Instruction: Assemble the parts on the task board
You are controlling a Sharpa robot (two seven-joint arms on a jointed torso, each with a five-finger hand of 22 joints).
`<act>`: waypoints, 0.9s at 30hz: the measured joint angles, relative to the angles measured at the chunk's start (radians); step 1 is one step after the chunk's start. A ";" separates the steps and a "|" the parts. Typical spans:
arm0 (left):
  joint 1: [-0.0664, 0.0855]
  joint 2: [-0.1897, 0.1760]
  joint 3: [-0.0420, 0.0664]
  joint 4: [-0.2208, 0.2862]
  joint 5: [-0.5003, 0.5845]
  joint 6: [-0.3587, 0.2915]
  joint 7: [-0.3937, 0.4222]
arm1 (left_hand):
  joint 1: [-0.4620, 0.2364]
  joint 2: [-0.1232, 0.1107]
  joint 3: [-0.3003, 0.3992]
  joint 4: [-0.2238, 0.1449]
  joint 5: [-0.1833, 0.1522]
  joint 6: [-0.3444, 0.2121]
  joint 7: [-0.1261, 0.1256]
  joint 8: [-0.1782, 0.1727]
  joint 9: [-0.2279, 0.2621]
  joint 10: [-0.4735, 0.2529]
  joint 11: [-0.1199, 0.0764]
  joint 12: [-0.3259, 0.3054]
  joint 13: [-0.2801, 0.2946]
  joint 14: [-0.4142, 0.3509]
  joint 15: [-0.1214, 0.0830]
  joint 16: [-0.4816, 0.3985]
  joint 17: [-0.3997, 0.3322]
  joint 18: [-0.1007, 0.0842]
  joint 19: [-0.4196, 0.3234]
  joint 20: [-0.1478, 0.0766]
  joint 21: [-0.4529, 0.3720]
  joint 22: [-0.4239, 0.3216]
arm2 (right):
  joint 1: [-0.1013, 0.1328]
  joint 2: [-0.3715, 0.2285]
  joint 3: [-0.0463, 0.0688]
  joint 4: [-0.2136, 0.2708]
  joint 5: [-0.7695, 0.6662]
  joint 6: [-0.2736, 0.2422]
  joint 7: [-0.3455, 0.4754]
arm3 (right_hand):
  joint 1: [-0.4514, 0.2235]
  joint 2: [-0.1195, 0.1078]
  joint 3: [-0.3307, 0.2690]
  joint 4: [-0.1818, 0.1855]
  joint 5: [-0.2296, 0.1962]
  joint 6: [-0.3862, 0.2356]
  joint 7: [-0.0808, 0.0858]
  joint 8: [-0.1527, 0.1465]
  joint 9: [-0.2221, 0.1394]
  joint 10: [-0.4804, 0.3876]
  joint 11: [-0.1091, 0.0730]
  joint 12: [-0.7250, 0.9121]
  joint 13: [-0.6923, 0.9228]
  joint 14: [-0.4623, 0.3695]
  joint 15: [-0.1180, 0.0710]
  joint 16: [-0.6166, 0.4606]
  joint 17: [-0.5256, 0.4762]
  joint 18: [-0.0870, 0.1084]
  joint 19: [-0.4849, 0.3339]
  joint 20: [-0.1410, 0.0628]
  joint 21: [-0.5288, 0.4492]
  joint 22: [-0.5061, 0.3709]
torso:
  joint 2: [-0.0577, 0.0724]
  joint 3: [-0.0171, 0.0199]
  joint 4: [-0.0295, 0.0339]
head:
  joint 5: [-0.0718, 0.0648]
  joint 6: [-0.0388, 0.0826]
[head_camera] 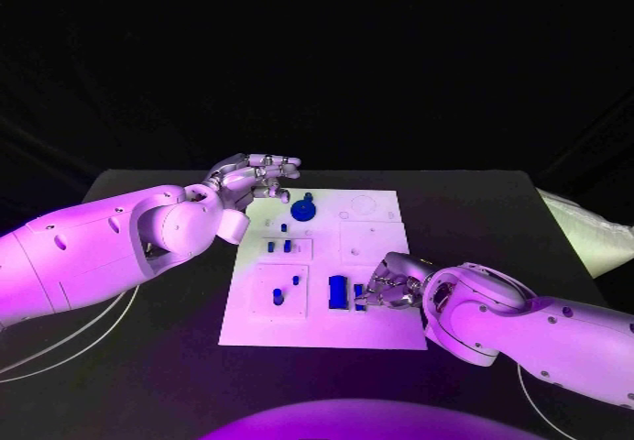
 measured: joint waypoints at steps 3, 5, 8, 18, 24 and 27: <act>0.000 0.000 0.000 0.000 0.000 0.000 0.000 | 0.000 0.000 0.000 0.000 0.000 0.000 0.000 0.000 0.000 0.000 0.000 0.000 0.000 0.000 0.000 0.000 0.000 0.000 0.000 0.000 0.000 0.000 | 0.000 0.002 0.000 -0.002 -0.005 0.000 0.000 | 0.002 0.002 0.000 -0.003 0.000 0.001 -0.001 0.003 0.000 0.000 0.000 0.000 0.002 0.000 0.000 0.000 0.000 0.000 0.000 0.000 0.000 0.001 | 0.000 0.0000 -0.0001 | 0.001 -0.001; 0.000 0.000 0.000 -0.001 0.000 0.000 0.000 | 0.000 0.000 0.000 0.000 0.000 0.000 0.000 0.000 0.000 0.000 0.000 0.000 0.000 0.000 0.000 0.000 0.000 0.000 0.000 0.000 0.000 0.000 | -0.001 0.002 0.000 -0.002 -0.009 0.000 0.000 | 0.004 0.004 -0.001 -0.004 0.000 0.000 0.000 0.001 0.000 0.000 0.000 0.000 0.002 0.000 0.000 0.000 0.000 0.000 0.000 0.000 0.000 0.001 | 0.000 0.0000 -0.0001 | 0.001 -0.002; 0.000 0.000 0.000 -0.001 0.000 0.001 0.000 | 0.000 0.000 0.000 0.000 0.000 0.000 0.000 0.000 0.000 0.000 0.000 0.000 0.000 0.000 0.000 0.000 0.000 0.000 0.000 0.000 0.000 0.000 | -0.001 -0.001 0.000 0.000 -0.015 -0.001 0.000 | 0.004 0.004 -0.004 -0.007 0.000 -0.002 0.002 -0.004 -0.001 0.000 0.000 0.000 0.003 0.000 0.000 0.000 0.000 0.000 0.000 0.000 0.000 0.002 | 0.000 0.0003 -0.0002 | 0.001 -0.002; -0.001 -0.001 -0.001 -0.005 0.000 0.001 0.000 | 0.000 0.000 0.000 0.000 0.000 0.000 0.000 0.000 0.000 0.000 0.000 0.000 0.000 0.000 0.000 0.000 0.000 0.000 0.000 0.000 0.000 0.000 | -0.001 -0.033 0.000 0.015 -0.005 -0.017 0.016 | -0.076 -0.004 -0.079 0.048 0.017 -0.026 0.011 -0.009 -0.006 -0.027 0.012 -0.065 -0.038 0.000 0.000 -0.028 0.000 0.000 -0.008 0.008 -0.022 -0.036 | -0.001 0.0004 -0.0004 | 0.000 0.002; -0.021 0.001 -0.001 -0.018 0.000 -0.002 0.002 | 0.000 0.000 0.000 0.000 0.000 0.000 0.000 0.006 0.000 0.000 0.000 0.005 0.000 -0.004 0.004 0.000 -0.005 0.000 0.000 0.000 0.000 0.000 | 0.036 -0.045 0.003 -0.003 0.144 -0.052 0.098 | -0.071 0.007 -0.113 0.054 0.030 -0.089 0.031 -0.040 -0.012 -0.089 0.030 -0.182 -0.114 0.001 0.016 -0.087 -0.013 0.000 -0.055 0.017 -0.086 -0.138 | -0.011 -0.0002 -0.0011 | -0.004 0.015; -0.034 0.007 -0.002 -0.027 0.004 -0.013 0.012 | 0.000 0.000 0.003 -0.003 0.000 0.000 0.000 0.014 0.001 0.000 0.000 0.014 0.001 -0.006 0.001 0.000 -0.006 0.000 0.000 0.000 0.000 0.000 | 0.067 -0.044 0.004 -0.034 0.266 -0.077 0.201 | -0.004 0.029 -0.109 0.024 0.056 -0.147 0.054 -0.059 -0.021 -0.158 0.049 -0.275 -0.178 0.003 0.033 -0.149 -0.078 0.022 -0.105 0.030 -0.160 -0.248 | -0.021 -0.0013 -0.0017 | -0.008 0.025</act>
